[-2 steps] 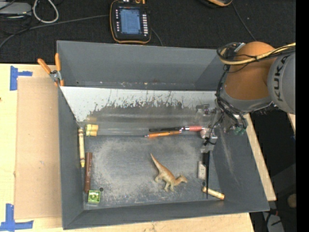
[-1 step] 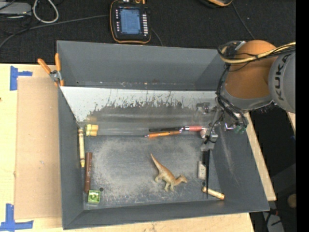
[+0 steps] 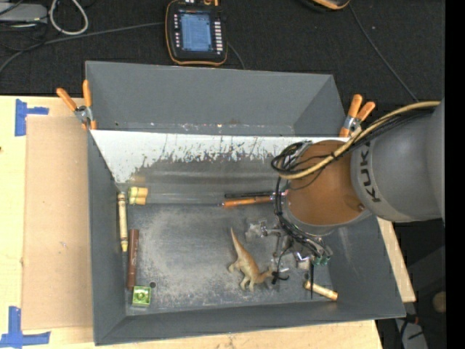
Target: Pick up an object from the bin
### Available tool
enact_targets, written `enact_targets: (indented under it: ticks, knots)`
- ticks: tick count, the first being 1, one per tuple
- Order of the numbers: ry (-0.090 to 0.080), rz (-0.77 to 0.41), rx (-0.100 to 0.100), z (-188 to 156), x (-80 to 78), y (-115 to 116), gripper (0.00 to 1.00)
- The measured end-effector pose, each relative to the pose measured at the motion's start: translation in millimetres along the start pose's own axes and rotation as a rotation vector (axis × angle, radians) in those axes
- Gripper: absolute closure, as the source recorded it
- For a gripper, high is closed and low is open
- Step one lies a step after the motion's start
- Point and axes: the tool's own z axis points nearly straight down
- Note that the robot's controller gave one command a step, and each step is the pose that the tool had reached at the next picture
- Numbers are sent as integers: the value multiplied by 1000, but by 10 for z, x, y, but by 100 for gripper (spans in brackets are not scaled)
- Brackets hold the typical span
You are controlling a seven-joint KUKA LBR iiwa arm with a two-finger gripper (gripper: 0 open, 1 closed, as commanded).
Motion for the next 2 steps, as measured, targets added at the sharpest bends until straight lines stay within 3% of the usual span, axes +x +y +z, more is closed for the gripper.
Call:
enact_targets:
  ticks: [1, 2]
  knots:
    - [-16, -187, 9, -569, 91, -46, 0]
    - [5, -36, -4, -301, 264, 478, 0]
